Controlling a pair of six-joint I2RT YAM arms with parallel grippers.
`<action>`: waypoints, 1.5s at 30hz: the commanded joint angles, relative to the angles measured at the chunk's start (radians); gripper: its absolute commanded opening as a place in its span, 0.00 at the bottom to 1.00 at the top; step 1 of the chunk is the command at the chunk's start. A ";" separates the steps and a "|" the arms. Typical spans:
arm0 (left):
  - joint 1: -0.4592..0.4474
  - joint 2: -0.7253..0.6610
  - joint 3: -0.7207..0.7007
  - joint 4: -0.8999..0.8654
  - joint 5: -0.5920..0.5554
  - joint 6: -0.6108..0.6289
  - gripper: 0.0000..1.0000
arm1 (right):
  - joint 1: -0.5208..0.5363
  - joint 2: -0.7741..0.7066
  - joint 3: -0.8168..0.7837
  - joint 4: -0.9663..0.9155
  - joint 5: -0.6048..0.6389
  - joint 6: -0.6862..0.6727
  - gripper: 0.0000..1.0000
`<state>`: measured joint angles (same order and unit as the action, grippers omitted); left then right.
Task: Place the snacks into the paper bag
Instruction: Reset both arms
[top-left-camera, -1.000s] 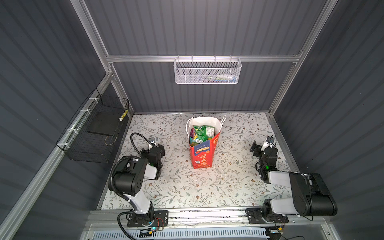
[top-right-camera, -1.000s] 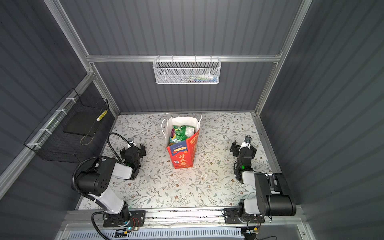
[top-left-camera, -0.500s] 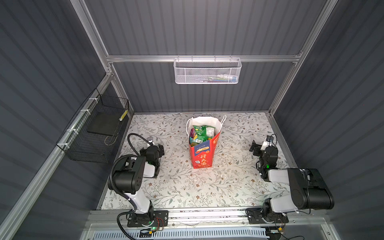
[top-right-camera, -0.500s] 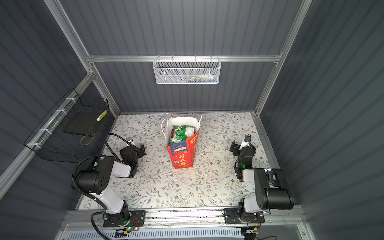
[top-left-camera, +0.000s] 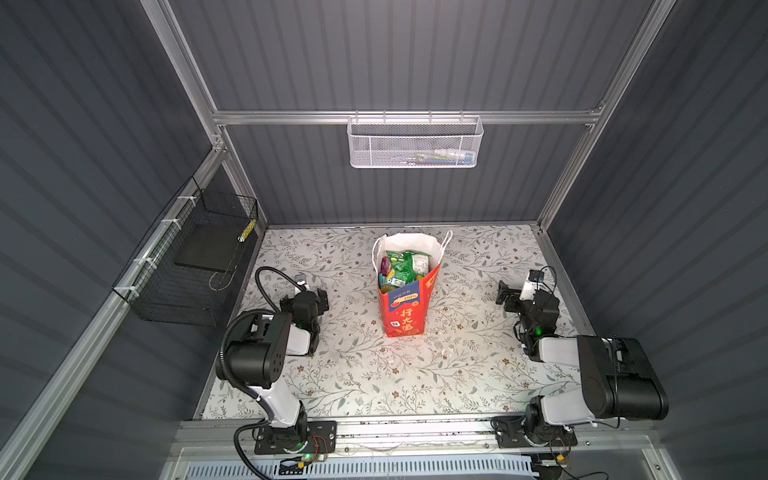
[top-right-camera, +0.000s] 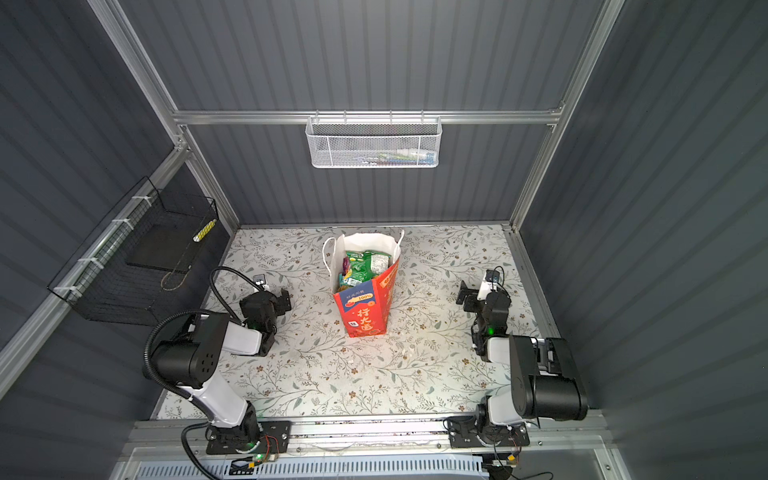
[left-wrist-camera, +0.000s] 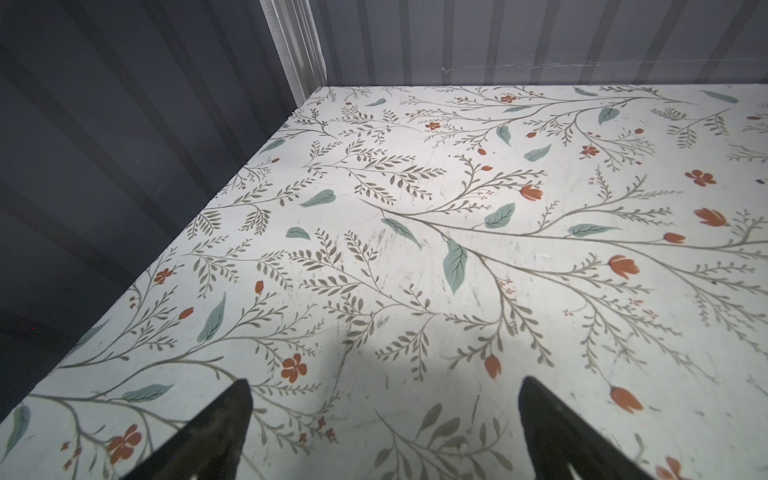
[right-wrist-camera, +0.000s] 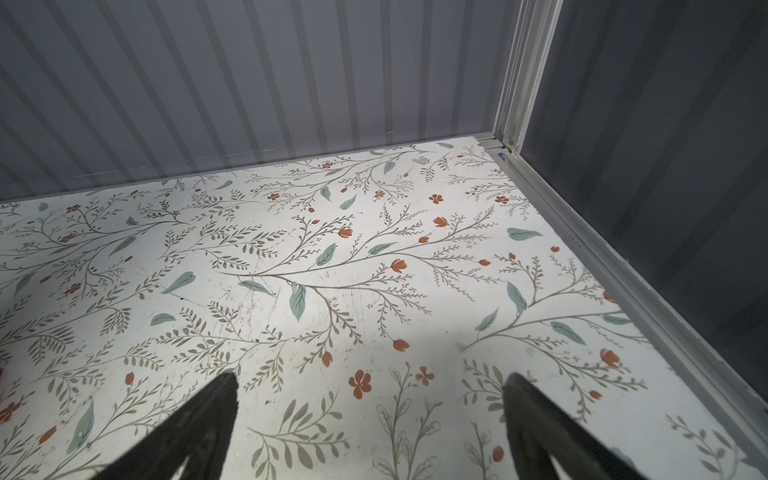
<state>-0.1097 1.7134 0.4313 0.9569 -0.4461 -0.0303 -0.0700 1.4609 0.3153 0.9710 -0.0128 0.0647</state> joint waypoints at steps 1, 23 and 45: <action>0.002 0.003 0.017 0.002 0.007 -0.010 1.00 | 0.004 -0.003 0.011 0.000 -0.008 -0.014 0.99; 0.001 0.005 0.018 0.005 0.006 -0.005 1.00 | 0.013 -0.002 0.008 0.007 0.010 -0.019 0.99; 0.001 0.005 0.017 0.005 0.005 -0.005 1.00 | 0.016 -0.002 0.007 0.009 0.016 -0.020 0.99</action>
<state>-0.1097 1.7134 0.4313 0.9569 -0.4438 -0.0303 -0.0582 1.4609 0.3153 0.9718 -0.0078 0.0517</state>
